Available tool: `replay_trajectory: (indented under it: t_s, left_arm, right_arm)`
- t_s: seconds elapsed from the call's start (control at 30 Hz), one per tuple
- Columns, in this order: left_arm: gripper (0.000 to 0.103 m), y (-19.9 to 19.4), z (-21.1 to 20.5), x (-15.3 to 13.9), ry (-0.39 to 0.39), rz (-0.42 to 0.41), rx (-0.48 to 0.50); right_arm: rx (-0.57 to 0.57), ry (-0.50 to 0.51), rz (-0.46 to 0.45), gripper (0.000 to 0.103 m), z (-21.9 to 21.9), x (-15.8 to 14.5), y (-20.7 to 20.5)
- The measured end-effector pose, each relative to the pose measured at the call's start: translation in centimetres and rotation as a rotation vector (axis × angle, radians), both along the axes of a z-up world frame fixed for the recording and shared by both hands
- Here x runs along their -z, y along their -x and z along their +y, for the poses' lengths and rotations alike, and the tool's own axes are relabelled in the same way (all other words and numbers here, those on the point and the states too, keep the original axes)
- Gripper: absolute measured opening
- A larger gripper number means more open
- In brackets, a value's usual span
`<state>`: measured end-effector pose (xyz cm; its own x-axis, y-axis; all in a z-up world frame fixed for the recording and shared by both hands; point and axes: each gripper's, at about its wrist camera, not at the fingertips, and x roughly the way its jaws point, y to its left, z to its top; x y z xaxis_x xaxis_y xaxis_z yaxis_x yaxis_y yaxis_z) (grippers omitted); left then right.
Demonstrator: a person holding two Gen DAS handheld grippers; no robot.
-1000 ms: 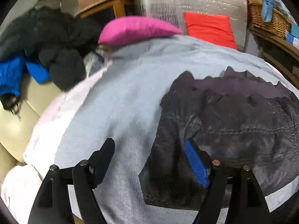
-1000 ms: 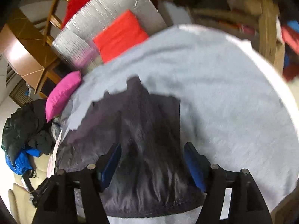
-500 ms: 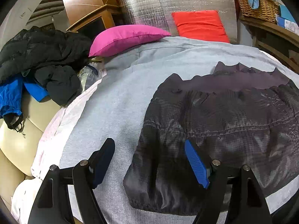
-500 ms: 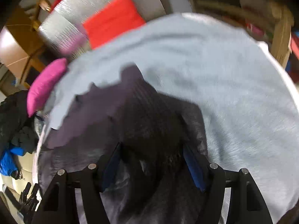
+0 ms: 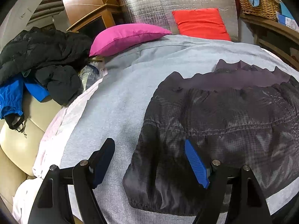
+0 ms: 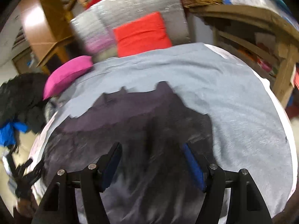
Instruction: Fold large clothes
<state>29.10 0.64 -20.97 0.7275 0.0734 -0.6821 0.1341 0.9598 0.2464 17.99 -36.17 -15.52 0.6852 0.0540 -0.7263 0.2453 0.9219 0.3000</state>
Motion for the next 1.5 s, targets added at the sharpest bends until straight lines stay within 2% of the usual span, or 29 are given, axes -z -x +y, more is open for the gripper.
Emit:
replay_trajectory:
  t_s: [0.07,0.13,0.2,0.23,0.33,0.4,0.57,0.63,0.73,0.83,0.87,0.97,1.1,1.3,1.4,1.5]
  left_arm:
    - [0.078,0.0,-0.1,0.1,-0.008,0.003,-0.001]
    - [0.078,-0.2,-0.3,0.5,-0.017,0.019,0.002]
    - [0.078,-0.5,-0.4,1.1,-0.026,0.042,0.003]
    - [0.078,-0.7,-0.4,1.3,-0.033,0.055,0.004]
    - [0.078,-0.3,-0.7,1.1,-0.048,0.049,0.004]
    - [0.078,0.5,-0.9,0.3,-0.031,0.026,0.010]
    - [0.079,3.0,-1.2,-1.6,0.077,-0.004,0.006]
    - [0.082,3.9,-1.5,-1.5,0.118,0.008,0.020]
    - [0.082,4.2,-2.9,0.4,0.093,0.063,0.040]
    - [0.085,3.7,-3.9,3.1,0.038,0.101,0.047]
    - [0.086,3.6,-3.9,3.2,0.039,0.105,0.043]
    - [0.085,3.7,-3.6,2.1,0.052,0.134,0.028]
    - [0.085,5.6,-3.6,-0.3,0.107,0.100,0.020]
    - [0.088,10.4,-4.9,-7.0,0.111,-0.043,0.052]
    - [0.091,12.6,-5.3,-10.1,0.088,-0.119,0.050]
    - [0.096,14.0,-4.8,-12.8,0.111,-0.172,0.047]
  right_arm:
    - [-0.039,-0.024,0.011,0.072,1.5,0.5,0.2]
    - [-0.073,-0.054,0.066,0.072,2.5,2.1,-0.4]
    - [-0.063,-0.045,0.159,0.072,3.1,4.7,-1.6]
    - [-0.060,-0.037,0.173,0.072,3.3,5.3,-1.8]
    - [-0.051,-0.006,0.153,0.072,3.9,4.5,-1.6]
    - [-0.055,-0.010,0.144,0.072,4.1,3.4,-0.8]
    - [-0.045,0.051,0.086,0.072,5.4,0.2,2.0]
    - [-0.061,0.016,0.070,0.072,5.8,-0.1,3.2]
    - [-0.074,0.009,0.081,0.072,6.6,0.8,4.6]
    - [-0.074,0.022,0.157,0.072,7.2,3.7,4.0]
    - [-0.071,0.032,0.178,0.072,7.5,4.8,3.5]
    - [-0.081,0.098,0.186,0.072,8.4,5.0,3.3]
    - [-0.079,0.072,0.151,0.072,8.3,2.5,4.1]
    - [-0.055,0.120,0.003,0.072,8.8,-3.7,7.1]
    - [-0.049,0.142,-0.038,0.072,9.6,-6.3,8.2]
    - [-0.046,0.158,-0.059,0.072,10.1,-8.0,9.7]
